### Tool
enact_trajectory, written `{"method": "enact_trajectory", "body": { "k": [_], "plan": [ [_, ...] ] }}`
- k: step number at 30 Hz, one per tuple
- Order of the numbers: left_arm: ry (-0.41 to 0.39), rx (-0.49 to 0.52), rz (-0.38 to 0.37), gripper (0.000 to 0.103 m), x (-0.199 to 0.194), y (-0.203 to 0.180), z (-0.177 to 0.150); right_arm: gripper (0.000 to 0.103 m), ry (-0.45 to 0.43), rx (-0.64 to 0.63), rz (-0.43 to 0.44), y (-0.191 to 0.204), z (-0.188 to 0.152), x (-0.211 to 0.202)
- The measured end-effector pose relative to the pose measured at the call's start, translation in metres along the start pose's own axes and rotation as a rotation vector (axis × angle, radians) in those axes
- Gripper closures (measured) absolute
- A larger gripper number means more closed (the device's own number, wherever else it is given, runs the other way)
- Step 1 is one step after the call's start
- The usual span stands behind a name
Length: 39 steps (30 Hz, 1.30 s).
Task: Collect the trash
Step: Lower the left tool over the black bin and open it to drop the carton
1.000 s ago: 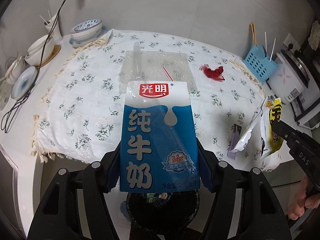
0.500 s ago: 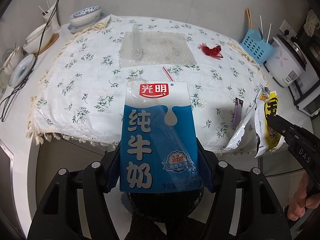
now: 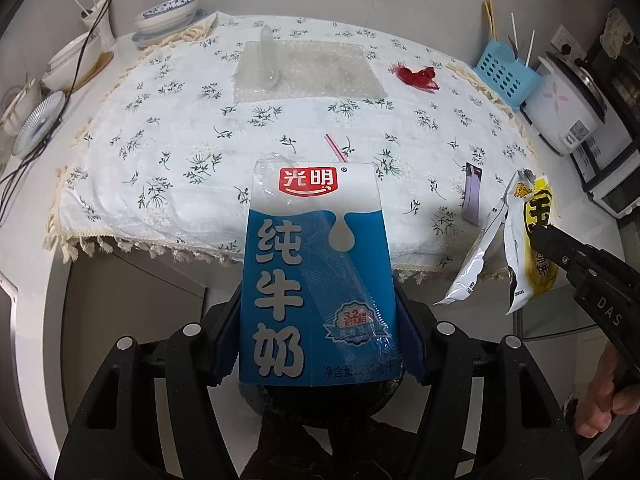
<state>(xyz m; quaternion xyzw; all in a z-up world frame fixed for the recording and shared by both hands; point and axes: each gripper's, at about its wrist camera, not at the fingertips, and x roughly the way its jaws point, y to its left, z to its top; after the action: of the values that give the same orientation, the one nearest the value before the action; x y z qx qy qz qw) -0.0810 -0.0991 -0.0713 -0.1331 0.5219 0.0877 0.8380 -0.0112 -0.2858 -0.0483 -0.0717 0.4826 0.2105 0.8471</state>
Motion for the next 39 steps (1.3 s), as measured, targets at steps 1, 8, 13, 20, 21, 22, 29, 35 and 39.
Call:
{"method": "enact_trajectory", "body": {
  "k": [1, 8, 13, 20, 21, 22, 29, 35, 39],
  "plan": [
    [0.003, 0.0, -0.002, 0.04, 0.001, 0.001, -0.002, 0.087, 0.002, 0.0, -0.001, 0.0, -0.002, 0.0],
    [0.04, -0.011, -0.003, 0.04, 0.017, 0.011, -0.022, 0.087, 0.034, 0.0, 0.005, 0.001, -0.023, 0.01],
    [0.055, -0.004, 0.009, 0.04, 0.034, 0.014, -0.037, 0.087, 0.085, 0.002, 0.014, 0.006, -0.041, 0.03],
    [0.104, -0.006, 0.004, 0.04, 0.069, 0.018, -0.06, 0.087, 0.134, -0.026, -0.015, 0.011, -0.064, 0.058],
    [0.104, -0.002, 0.007, 0.04, 0.073, 0.018, -0.063, 0.087, 0.141, -0.024, -0.018, 0.009, -0.067, 0.061],
    [0.106, 0.002, 0.009, 0.04, 0.076, 0.018, -0.066, 0.087, 0.147, -0.022, -0.02, 0.007, -0.069, 0.064],
    [0.129, 0.013, 0.034, 0.04, 0.102, 0.024, -0.076, 0.087, 0.194, -0.013, -0.024, 0.0, -0.083, 0.089],
    [0.151, 0.034, 0.046, 0.04, 0.124, 0.024, -0.084, 0.087, 0.226, -0.014, -0.011, -0.005, -0.095, 0.107],
    [0.154, 0.06, 0.048, 0.04, 0.137, 0.021, -0.087, 0.087, 0.245, -0.001, -0.023, -0.013, -0.1, 0.113]
  ]
}}
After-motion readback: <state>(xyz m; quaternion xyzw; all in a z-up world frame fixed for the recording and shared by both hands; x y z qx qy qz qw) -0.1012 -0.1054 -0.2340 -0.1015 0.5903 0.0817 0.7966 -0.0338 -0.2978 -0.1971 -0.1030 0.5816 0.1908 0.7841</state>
